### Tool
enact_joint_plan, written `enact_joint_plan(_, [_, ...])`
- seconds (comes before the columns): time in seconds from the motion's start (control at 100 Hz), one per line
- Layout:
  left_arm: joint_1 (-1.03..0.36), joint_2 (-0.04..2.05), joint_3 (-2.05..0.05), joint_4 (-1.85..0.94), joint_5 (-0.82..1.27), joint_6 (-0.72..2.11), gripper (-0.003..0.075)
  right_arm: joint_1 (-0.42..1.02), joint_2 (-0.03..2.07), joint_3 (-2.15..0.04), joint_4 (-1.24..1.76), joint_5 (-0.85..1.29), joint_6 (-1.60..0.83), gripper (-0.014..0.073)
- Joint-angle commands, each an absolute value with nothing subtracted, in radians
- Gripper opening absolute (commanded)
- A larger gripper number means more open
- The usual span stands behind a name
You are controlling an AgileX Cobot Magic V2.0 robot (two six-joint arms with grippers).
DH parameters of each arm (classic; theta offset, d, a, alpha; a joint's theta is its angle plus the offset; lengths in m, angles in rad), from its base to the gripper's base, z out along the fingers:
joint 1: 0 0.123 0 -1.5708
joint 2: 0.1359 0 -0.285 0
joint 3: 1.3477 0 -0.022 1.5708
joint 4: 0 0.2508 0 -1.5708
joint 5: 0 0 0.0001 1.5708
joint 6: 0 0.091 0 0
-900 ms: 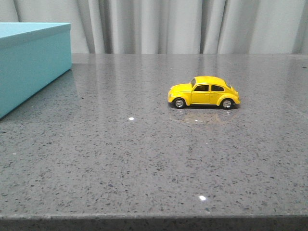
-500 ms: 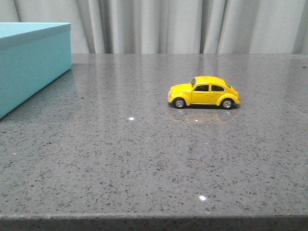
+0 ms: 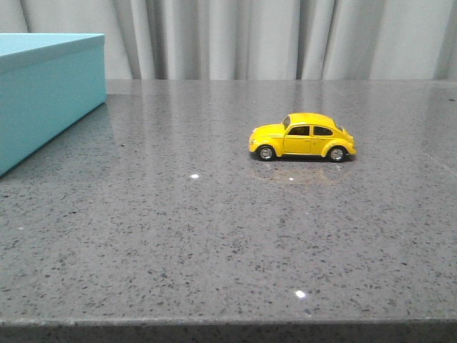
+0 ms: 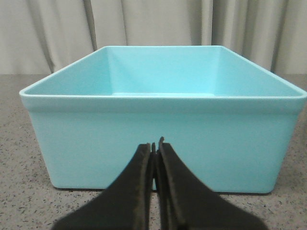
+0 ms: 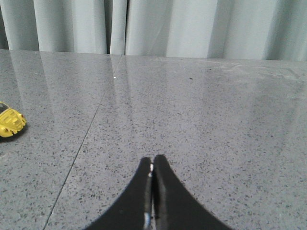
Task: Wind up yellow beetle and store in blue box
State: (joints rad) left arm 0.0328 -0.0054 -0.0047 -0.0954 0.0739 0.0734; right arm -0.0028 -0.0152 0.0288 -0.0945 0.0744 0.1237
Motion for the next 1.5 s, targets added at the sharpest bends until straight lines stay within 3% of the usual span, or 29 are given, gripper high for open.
enact_joint_plan(0.0, [0.033,-0.035,0.039,-0.097,-0.046,0.065,-0.0020,-0.008,-0.030,0.008,-0.090,-0.036,0.117,-0.0067])
enact_joint_plan(0.19, [0.033,-0.035,0.014,-0.097,-0.079,0.065,-0.0020,-0.008,-0.030,-0.005,-0.083,-0.055,0.122,-0.0067])
enact_joint_plan(0.68, [0.033,0.066,-0.273,-0.098,0.093,0.065,-0.0020,-0.008,0.136,-0.329,-0.022,0.356,0.142,-0.0064])
enact_joint_plan(0.79, [0.033,0.123,-0.333,-0.098,0.172,0.065,-0.0015,-0.008,0.198,-0.375,-0.022,0.406,0.142,-0.0007])
enact_joint_plan(0.86, [0.033,0.160,-0.365,-0.098,0.180,0.065,0.0021,-0.008,0.232,-0.393,-0.022,0.412,0.142,0.0079])
enact_joint_plan(0.99, [0.033,0.227,-0.418,-0.098,0.180,0.065,0.0167,-0.008,0.287,-0.414,-0.022,0.412,0.142,0.0239])
enact_joint_plan(1.17, [0.033,0.321,-0.464,-0.098,0.182,0.065,0.0348,-0.008,0.365,-0.458,-0.022,0.461,0.141,0.0277])
enact_joint_plan(1.35, [0.033,0.385,-0.497,-0.101,0.215,0.065,0.0358,-0.008,0.462,-0.553,-0.023,0.589,0.141,0.0277])
enact_joint_plan(1.49, [0.033,0.396,-0.497,-0.101,0.215,0.065,0.0356,-0.008,0.483,-0.570,-0.023,0.570,0.141,0.0277])
